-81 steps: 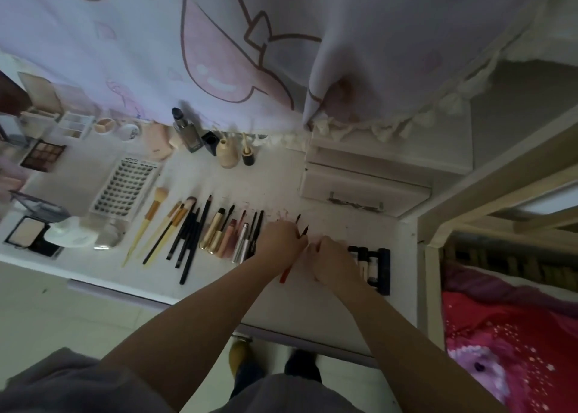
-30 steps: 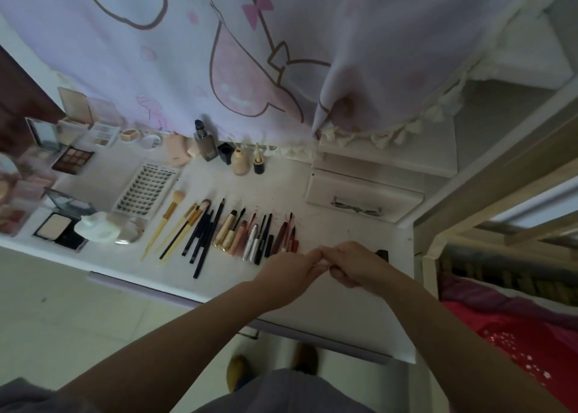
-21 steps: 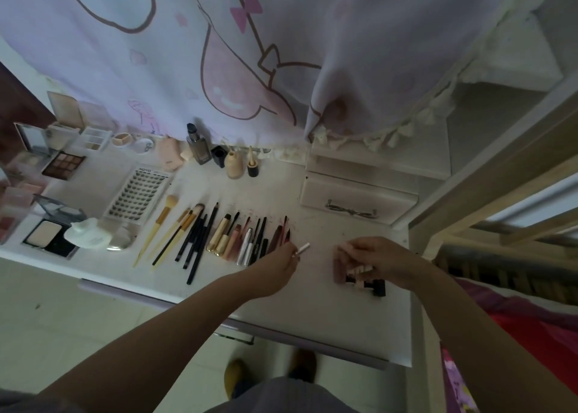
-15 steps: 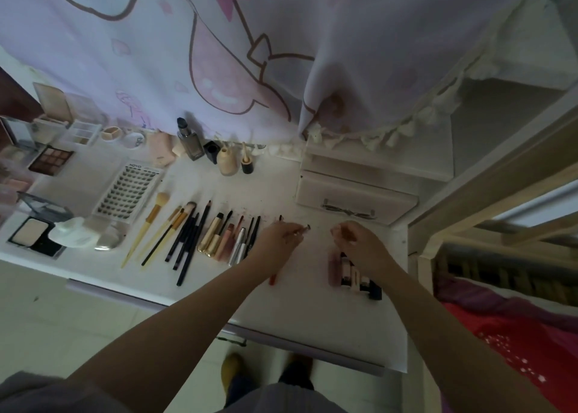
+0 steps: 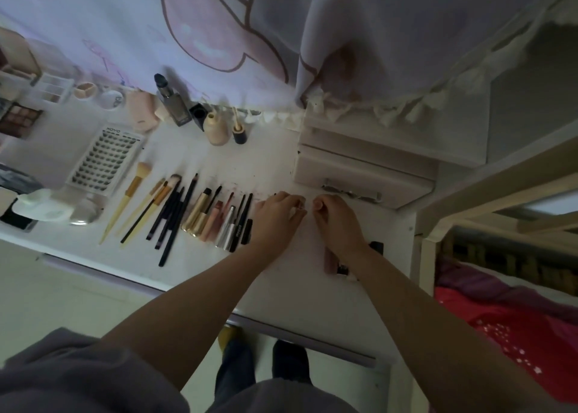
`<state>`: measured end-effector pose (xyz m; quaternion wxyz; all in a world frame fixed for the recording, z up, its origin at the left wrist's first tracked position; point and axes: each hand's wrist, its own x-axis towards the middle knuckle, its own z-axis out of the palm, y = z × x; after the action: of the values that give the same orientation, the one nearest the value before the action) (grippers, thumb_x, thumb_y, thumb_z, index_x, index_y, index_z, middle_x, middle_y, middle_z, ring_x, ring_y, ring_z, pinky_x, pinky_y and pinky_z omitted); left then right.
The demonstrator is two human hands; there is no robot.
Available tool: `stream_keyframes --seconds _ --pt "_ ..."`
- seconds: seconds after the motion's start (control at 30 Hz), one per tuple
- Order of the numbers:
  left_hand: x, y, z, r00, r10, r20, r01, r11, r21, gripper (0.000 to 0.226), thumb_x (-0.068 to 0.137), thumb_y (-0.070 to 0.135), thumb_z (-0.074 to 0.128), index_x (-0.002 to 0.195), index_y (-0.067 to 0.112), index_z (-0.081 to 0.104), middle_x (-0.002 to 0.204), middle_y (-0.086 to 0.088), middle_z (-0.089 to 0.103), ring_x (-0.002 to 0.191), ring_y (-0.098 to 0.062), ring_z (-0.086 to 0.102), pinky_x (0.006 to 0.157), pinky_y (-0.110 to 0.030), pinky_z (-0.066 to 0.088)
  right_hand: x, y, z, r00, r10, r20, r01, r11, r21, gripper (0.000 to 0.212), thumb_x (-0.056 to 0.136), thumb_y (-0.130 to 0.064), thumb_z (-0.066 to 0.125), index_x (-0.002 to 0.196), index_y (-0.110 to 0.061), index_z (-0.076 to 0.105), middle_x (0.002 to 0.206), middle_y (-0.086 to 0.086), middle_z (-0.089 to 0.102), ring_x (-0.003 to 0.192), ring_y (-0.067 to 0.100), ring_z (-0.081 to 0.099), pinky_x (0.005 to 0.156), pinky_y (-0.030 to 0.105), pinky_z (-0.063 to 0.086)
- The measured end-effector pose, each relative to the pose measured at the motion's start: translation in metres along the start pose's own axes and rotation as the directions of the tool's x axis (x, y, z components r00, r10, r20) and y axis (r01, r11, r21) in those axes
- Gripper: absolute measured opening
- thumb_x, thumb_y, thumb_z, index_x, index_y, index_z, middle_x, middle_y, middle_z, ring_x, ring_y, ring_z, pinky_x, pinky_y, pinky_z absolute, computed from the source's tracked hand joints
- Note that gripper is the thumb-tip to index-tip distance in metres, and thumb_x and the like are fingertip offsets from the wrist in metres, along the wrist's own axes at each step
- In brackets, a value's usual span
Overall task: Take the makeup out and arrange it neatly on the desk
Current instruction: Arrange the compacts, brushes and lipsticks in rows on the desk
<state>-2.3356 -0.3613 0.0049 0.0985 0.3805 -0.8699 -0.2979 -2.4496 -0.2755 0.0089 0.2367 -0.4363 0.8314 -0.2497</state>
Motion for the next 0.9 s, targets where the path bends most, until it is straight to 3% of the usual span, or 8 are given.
stream_keyframes --seconds 0.17,0.3,0.43,0.5,0.6,0.73,0.8,0.9 --pt "-0.013 -0.001 -0.001 0.998 -0.055 -0.034 0.057 0.997 0.045 0.043 0.089 0.034 0.058 0.128 0.017 0.050 0.120 -0.005 0.055 0.112 -0.023 0.051 0.096 -0.036 0.035 -0.012 0.006 -0.015 0.997 0.051 0.062 -0.049 0.998 -0.035 0.028 0.098 -0.021 0.046 0.120 -0.006 0.054 0.121 0.011 0.054 0.109 0.024 0.051 0.093 0.030 0.040" --pt "-0.038 0.008 -0.008 0.979 0.102 -0.177 -0.076 0.986 0.149 0.028 0.084 0.023 0.065 0.107 0.010 0.057 0.098 -0.007 0.059 0.090 -0.026 0.058 0.080 -0.036 0.044 -0.021 0.018 -0.037 0.993 0.089 0.082 -0.067 0.968 -0.241 0.024 0.096 -0.021 0.046 0.112 -0.009 0.059 0.110 0.010 0.057 0.102 0.026 0.054 0.087 0.035 0.045" --pt "-0.062 0.028 0.015 0.966 0.246 -0.075 -0.232 0.961 0.151 0.017 0.087 0.027 0.049 0.096 0.015 0.057 0.085 0.000 0.061 0.075 -0.019 0.060 0.065 -0.029 0.046 -0.018 0.002 -0.031 0.975 0.117 0.192 0.005 0.843 -0.539 0.036 0.096 -0.042 0.040 0.109 -0.013 0.056 0.105 0.007 0.061 0.097 0.025 0.056 0.078 0.034 0.041" --pt "-0.069 0.041 0.027 0.985 0.146 0.090 -0.155 0.983 0.098 0.037 0.090 0.035 0.032 0.112 0.016 0.053 0.096 -0.001 0.061 0.087 -0.021 0.059 0.072 -0.030 0.042 -0.016 -0.005 -0.024 0.973 0.115 0.202 0.036 0.784 -0.620 0.033 0.096 -0.039 0.039 0.112 -0.013 0.051 0.107 0.008 0.062 0.098 0.027 0.057 0.080 0.035 0.038" --pt "-0.069 0.049 0.042 0.988 -0.039 0.150 0.028 0.997 0.074 0.038 0.095 0.035 0.038 0.125 0.012 0.044 0.109 -0.005 0.056 0.099 -0.022 0.053 0.078 -0.030 0.037 -0.014 -0.006 -0.017 0.978 0.116 0.171 0.027 0.750 -0.661 0.029 0.096 -0.034 0.039 0.114 -0.013 0.047 0.106 0.008 0.064 0.096 0.028 0.058 0.080 0.035 0.035" --pt "-0.066 0.051 0.044 0.981 -0.117 0.152 0.115 0.993 0.019 0.029 0.095 0.031 0.046 0.111 0.008 0.049 0.109 -0.009 0.055 0.100 -0.024 0.051 0.080 -0.031 0.040 -0.015 -0.007 -0.019 0.982 0.131 0.132 -0.043 0.849 -0.526 0.034 0.096 -0.040 0.040 0.109 -0.010 0.050 0.101 0.009 0.064 0.091 0.027 0.059 0.073 0.033 0.037" --pt "-0.066 0.048 0.035 0.976 -0.140 0.168 0.149 0.988 -0.042 0.024 0.097 0.028 0.043 0.110 0.009 0.050 0.109 -0.009 0.056 0.098 -0.025 0.053 0.082 -0.035 0.044 -0.020 -0.014 -0.028 0.975 0.183 0.126 -0.140 0.946 -0.292 0.038 0.096 -0.043 0.040 0.103 -0.008 0.055 0.093 0.007 0.063 0.087 0.025 0.060 0.070 0.031 0.041" --pt "-0.066 0.047 0.015 0.985 -0.083 0.151 0.086 0.996 -0.017 0.029 0.099 0.035 0.038 0.103 0.009 0.051 0.100 -0.008 0.059 0.085 -0.026 0.057 0.073 -0.038 0.047 -0.035 -0.027 -0.044 0.965 0.211 0.156 -0.209 0.978 -0.025 0.041 0.097 -0.045 0.040 0.092 -0.008 0.057 0.080 0.002 0.058 0.079 0.022 0.058 0.066 0.028 0.042"
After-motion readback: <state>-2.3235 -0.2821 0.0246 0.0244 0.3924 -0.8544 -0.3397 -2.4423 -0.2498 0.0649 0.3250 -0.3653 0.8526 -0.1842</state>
